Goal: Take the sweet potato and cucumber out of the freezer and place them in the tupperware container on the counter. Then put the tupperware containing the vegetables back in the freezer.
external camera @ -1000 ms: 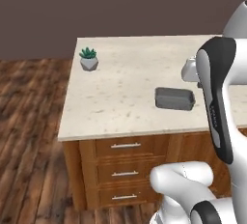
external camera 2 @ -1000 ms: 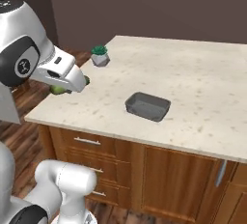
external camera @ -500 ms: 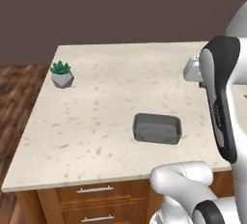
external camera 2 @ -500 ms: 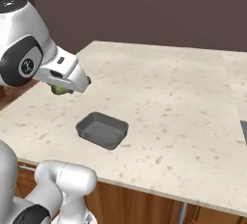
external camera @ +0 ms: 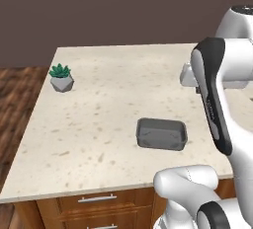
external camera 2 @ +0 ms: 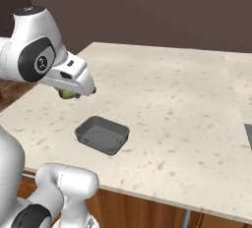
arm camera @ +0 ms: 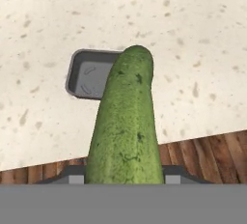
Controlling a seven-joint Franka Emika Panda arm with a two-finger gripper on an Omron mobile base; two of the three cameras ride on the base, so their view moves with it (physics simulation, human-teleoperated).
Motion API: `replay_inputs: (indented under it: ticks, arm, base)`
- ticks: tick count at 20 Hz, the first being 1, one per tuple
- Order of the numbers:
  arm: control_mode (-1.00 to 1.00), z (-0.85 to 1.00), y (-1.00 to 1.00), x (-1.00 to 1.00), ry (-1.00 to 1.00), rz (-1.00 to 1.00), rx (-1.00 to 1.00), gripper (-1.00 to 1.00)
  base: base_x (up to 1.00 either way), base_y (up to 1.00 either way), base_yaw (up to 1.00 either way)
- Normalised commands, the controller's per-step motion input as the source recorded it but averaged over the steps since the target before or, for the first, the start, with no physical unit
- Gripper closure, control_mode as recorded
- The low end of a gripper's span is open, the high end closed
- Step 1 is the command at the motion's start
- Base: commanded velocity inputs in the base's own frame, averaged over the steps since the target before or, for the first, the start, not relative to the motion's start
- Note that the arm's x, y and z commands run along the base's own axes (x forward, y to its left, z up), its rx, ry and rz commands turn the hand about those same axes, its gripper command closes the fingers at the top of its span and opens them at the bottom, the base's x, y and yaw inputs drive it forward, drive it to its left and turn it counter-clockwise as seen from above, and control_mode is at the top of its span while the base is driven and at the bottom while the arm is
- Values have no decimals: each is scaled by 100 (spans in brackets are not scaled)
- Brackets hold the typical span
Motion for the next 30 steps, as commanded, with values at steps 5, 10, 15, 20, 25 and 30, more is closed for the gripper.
replay_inputs:
  ticks: [5, 10, 15, 20, 25, 30]
  arm:
    - [-100, -100, 0, 91, 27, -1, 2, 100]
    - [-100, -100, 0, 75, 16, 0, 0, 100]
    - [-100, -95, 0, 61, 8, 0, 0, 100]
    - [-100, -88, 2, 36, 5, 4, 0, 100]
    - [-100, -58, 1, 22, 0, 8, 0, 100]
    - [-100, -33, 0, 40, -2, 7, 0, 100]
  base:
    - [0, 0, 0]
    - [0, 0, 0]
    - [0, 0, 0]
    - [0, 0, 0]
    - [0, 0, 0]
    - [0, 0, 0]
